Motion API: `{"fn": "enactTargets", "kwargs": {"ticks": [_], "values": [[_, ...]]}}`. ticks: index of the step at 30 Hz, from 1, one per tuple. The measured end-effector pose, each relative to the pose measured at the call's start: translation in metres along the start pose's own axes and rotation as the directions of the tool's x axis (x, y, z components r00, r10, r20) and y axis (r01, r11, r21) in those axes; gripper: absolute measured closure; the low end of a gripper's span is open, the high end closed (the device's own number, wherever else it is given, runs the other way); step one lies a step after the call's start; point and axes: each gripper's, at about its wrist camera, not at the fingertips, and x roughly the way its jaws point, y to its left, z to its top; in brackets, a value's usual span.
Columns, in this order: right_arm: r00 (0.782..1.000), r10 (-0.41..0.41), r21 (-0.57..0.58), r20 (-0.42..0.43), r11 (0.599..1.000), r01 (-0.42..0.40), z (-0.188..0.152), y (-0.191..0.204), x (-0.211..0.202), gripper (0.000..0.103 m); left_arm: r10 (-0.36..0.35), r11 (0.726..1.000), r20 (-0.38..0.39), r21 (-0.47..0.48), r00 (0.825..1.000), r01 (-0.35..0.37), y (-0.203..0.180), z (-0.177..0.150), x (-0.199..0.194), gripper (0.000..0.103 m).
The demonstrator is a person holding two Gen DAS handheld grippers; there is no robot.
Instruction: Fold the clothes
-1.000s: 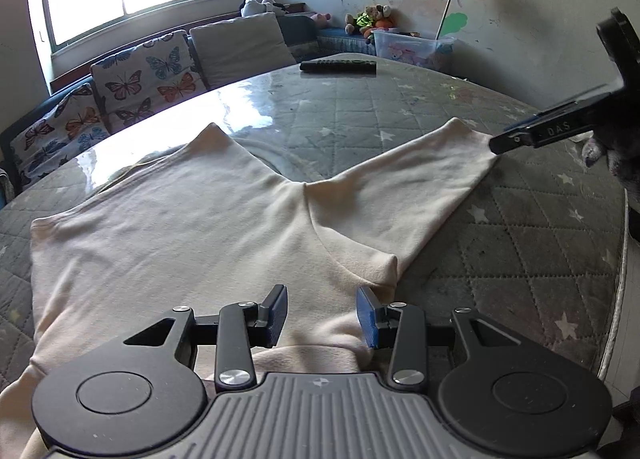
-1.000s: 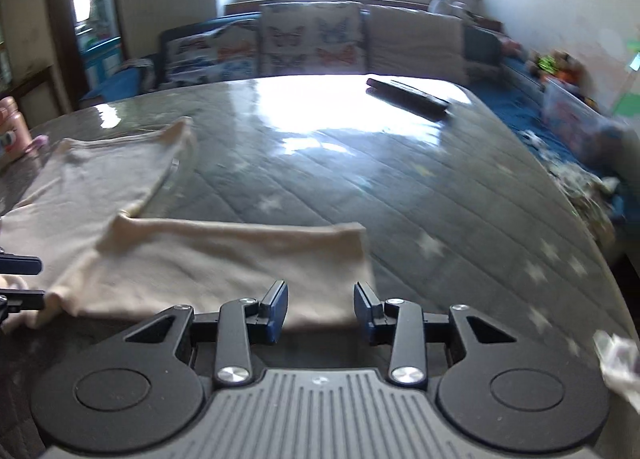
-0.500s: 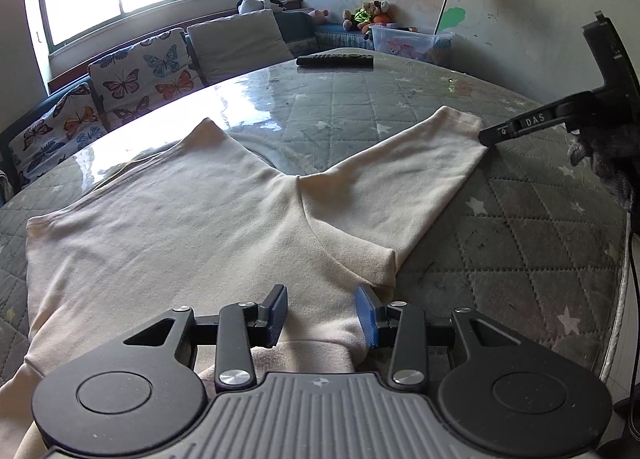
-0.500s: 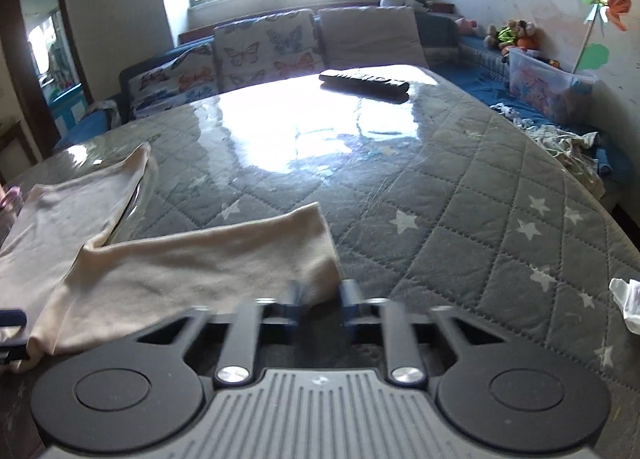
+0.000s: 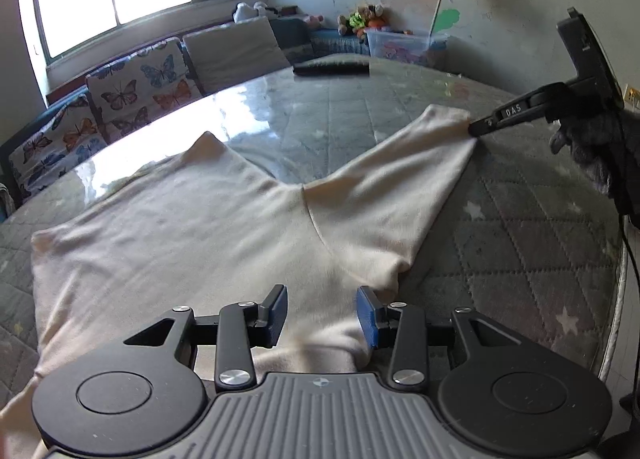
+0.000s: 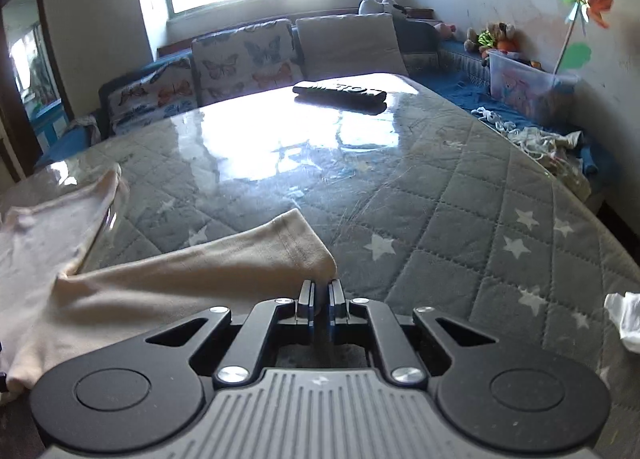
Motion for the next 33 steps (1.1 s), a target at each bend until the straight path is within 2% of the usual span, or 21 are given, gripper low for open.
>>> {"fn": "enactTargets", "kwargs": {"ticks": [4,9,14,18,21,24,29,33], "values": [[0.999,0.03,0.037,0.017,0.999,-0.031,0.004,-0.002,-0.006,0.097,-0.003,1.0,0.016,-0.012,1.0,0.003,0.0,0.007,0.003,0.062],[0.995,0.072,0.027,0.065,0.997,-0.074,0.02,0.007,-0.025,0.097,-0.039,0.999,0.01,0.02,0.999,0.039,-0.01,0.005,0.011,0.063],[0.979,0.145,-0.059,0.143,0.989,-0.138,0.052,0.042,-0.054,0.097,-0.053,0.998,0.027,0.017,0.998,0.052,-0.012,0.003,0.009,0.062],[0.956,0.226,-0.162,0.188,0.967,-0.197,0.072,0.084,-0.076,0.097,-0.047,0.999,0.052,-0.015,0.998,0.048,-0.003,-0.002,-0.004,0.062],[0.933,0.301,-0.258,0.196,0.934,-0.247,0.082,0.123,-0.09,0.097,-0.02,0.998,0.072,-0.053,0.997,0.024,0.01,-0.01,-0.02,0.062],[0.906,0.388,-0.368,0.167,0.877,-0.308,0.082,0.172,-0.1,0.097,0.025,0.994,0.083,-0.109,0.996,-0.016,0.029,-0.022,-0.038,0.062],[0.868,0.491,-0.485,0.068,0.777,-0.402,0.063,0.242,-0.099,0.097,0.117,0.973,0.079,-0.209,0.99,-0.098,0.059,-0.049,-0.065,0.062],[0.843,0.538,-0.534,-0.029,0.704,-0.468,0.04,0.289,-0.087,0.097,0.172,0.951,0.06,-0.27,0.983,-0.15,0.075,-0.068,-0.08,0.062]]}}
